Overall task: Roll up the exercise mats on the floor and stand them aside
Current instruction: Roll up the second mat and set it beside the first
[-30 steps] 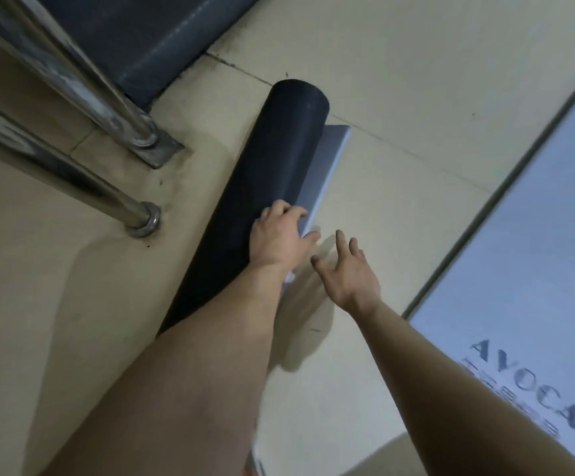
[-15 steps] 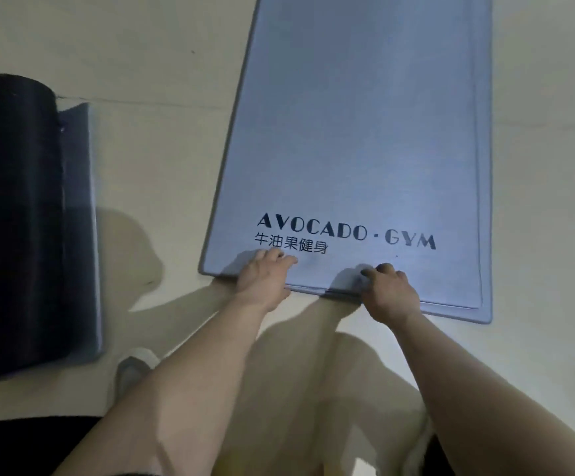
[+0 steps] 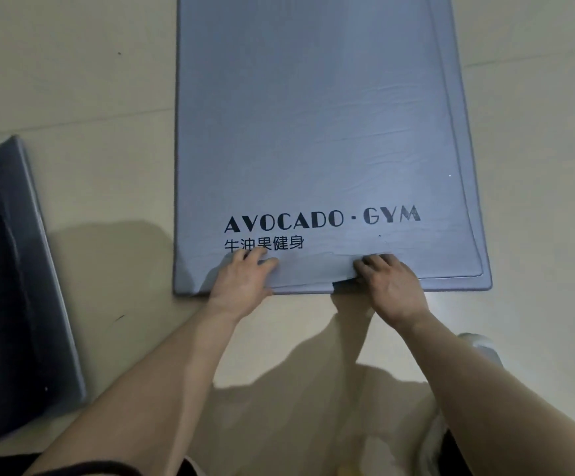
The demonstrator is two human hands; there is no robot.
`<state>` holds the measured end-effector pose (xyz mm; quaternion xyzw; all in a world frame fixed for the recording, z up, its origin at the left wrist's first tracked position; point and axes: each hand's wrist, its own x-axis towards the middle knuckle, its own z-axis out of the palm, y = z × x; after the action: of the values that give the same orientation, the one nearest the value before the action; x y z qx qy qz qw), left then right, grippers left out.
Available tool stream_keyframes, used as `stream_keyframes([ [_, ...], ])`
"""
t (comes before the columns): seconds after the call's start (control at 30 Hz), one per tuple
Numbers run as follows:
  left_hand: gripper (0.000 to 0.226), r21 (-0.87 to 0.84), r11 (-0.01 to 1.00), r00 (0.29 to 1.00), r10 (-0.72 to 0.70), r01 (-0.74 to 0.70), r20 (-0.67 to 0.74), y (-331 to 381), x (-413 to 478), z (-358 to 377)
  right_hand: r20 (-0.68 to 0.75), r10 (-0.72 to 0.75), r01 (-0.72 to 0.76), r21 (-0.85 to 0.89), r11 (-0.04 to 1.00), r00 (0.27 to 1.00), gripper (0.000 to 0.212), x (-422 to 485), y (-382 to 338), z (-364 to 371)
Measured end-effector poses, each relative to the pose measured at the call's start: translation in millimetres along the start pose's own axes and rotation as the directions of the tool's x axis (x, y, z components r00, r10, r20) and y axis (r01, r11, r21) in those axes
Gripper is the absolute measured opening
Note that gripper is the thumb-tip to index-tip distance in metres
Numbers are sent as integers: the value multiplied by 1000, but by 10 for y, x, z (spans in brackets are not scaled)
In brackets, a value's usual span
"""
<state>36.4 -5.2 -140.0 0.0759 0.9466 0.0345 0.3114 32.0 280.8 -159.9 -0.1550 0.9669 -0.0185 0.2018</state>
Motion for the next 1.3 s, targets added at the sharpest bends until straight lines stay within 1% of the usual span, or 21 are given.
stream_keyframes([
  [0.07,43,-68,998,1000,-7,5,-29,27,-128,-2,-87,2,3,60,998,996,29,-43,-58,-132],
  [0.17,34,-112,992,982,-80,61,-173,90,-379,-140,-178,21,-2,104,995,984,35,-74,-184,-498],
  [0.27,24,-69,991,959,-128,114,-252,106,-526,-400,-131,107,-90,133,987,985,33,-111,-227,-747],
  [0.37,24,-40,992,955,-124,118,-270,64,-425,-549,-105,167,-154,123,980,980,33,-40,-198,-817],
  [0.43,25,-45,991,940,-135,127,-313,28,-241,-560,-124,196,-186,82,979,973,34,100,-166,-767],
  [0.5,21,-59,990,910,-142,130,-390,-30,-42,-504,-190,201,-194,57,979,961,32,265,-133,-675],
  [0.6,12,-75,987,829,-162,144,-535,-100,234,-406,-358,198,-184,73,980,913,21,539,-103,-566],
  [0.63,10,-73,985,809,-169,155,-563,-129,320,-368,-388,196,-191,50,980,901,20,635,-92,-554],
  [0.7,10,-70,983,784,-179,171,-594,-203,485,-284,-387,166,-200,-48,979,907,22,817,-81,-522],
  [0.77,16,-135,975,795,-222,176,-564,-252,604,-212,-357,161,-210,-102,972,920,26,931,-94,-469],
  [0.87,31,-232,963,826,-240,136,-511,-264,564,-93,-344,137,-163,-47,985,929,37,802,-87,-307],
  [0.93,48,-236,971,867,-150,38,-475,-290,392,37,-322,39,-55,-41,998,946,51,552,-44,-157],
  [0.97,60,-193,981,890,-69,-22,-451,-316,318,124,-282,-13,-4,-59,998,959,65,453,-8,-69],
  [1.0,71,-126,990,909,8,-66,-418,-349,267,197,-233,-46,26,-85,996,971,72,399,37,14],
  [1.03,75,-61,995,915,53,-84,-401,-380,249,243,-207,-56,34,-108,994,977,67,393,65,70],
  [1.1,65,-6,997,904,67,-77,-423,-394,268,266,-218,-36,14,-98,995,975,46,441,76,83],
  [1.13,57,12,997,895,71,-73,-441,-395,274,246,-216,-34,17,-79,997,976,38,457,80,42],
  [1.17,50,36,997,889,77,-68,-452,-392,252,203,-204,-50,41,-48,998,978,37,452,98,-18],
  [1.23,43,62,997,906,70,-48,-416,-386,141,79,-119,-99,102,18,995,988,54,382,125,-155],
  [1.27,43,63,997,933,56,-36,-356,-393,92,4,-75,-112,114,25,993,991,59,337,122,-237],
  [1.3,44,60,998,956,39,-23,-289,-406,65,-75,-27,-124,125,20,992,992,58,311,120,-299],
])
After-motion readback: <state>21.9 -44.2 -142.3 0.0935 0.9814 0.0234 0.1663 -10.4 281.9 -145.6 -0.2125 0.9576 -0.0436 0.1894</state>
